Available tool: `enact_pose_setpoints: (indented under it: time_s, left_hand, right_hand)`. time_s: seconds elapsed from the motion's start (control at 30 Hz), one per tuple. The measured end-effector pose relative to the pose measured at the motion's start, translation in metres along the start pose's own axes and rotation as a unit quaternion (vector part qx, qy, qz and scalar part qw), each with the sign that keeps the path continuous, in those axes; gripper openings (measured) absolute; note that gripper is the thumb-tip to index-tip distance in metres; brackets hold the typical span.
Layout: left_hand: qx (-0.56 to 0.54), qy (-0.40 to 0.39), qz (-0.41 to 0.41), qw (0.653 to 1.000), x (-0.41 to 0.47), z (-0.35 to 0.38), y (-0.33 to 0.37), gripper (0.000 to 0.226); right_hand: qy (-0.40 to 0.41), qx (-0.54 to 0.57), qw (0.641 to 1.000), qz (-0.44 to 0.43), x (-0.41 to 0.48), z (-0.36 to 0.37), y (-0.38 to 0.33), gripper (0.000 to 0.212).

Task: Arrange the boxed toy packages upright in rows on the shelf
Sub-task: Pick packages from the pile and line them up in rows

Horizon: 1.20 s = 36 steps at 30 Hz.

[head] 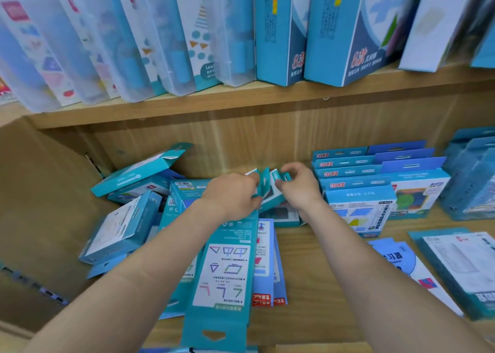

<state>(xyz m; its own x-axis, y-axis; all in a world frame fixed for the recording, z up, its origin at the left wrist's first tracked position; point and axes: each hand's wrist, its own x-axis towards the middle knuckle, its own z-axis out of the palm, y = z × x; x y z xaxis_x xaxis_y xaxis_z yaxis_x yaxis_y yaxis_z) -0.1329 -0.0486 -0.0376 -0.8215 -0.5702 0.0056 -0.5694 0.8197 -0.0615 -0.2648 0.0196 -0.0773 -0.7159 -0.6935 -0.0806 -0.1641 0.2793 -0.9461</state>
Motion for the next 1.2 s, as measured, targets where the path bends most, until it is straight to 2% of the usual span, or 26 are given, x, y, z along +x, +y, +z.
enact_pose_setpoints:
  time_s: [0.13,0.27,0.43,0.57,0.7,0.8,0.9,1.03,1.2]
  left_hand:
    - [-0.069,0.005,-0.045,0.997,-0.003,-0.008,-0.004,0.069]
    - [-0.087,0.009,-0.082,0.993,-0.003,-0.012,-0.001,0.079]
    - [-0.252,0.01,-0.105,0.962,0.006,-0.022,-0.018,0.099]
    - [-0.292,0.015,-0.087,0.952,0.012,-0.022,-0.023,0.113]
    - [-0.255,0.1,-0.045,0.961,0.001,-0.023,-0.017,0.112]
    - [-0.26,0.178,-0.009,0.949,-0.016,-0.032,-0.011,0.109]
    - [-0.336,0.261,-0.001,0.905,-0.036,-0.047,-0.007,0.102]
    - [-0.442,0.315,0.006,0.84,-0.06,-0.064,-0.002,0.097]
    - [-0.487,0.326,0.044,0.809,-0.082,-0.084,0.013,0.097]
  right_hand:
    - [0.011,0.053,0.998,-0.035,-0.006,0.003,-0.017,0.046]
    - [0.026,0.066,0.995,-0.068,-0.012,0.0,-0.028,0.044]
    - [0.024,0.085,0.988,-0.126,-0.02,-0.02,-0.04,0.04]
    - [0.023,0.086,0.983,-0.162,-0.028,-0.03,-0.043,0.036]
    - [0.047,0.093,0.972,-0.21,-0.037,-0.039,-0.034,0.039]
    - [0.08,0.11,0.964,-0.228,-0.044,-0.055,-0.033,0.043]
    - [0.099,0.12,0.96,-0.233,-0.048,-0.072,-0.038,0.044]
    - [0.107,0.128,0.951,-0.26,-0.059,-0.096,-0.047,0.042]
    - [0.055,0.111,0.94,-0.319,-0.088,-0.14,-0.056,0.039]
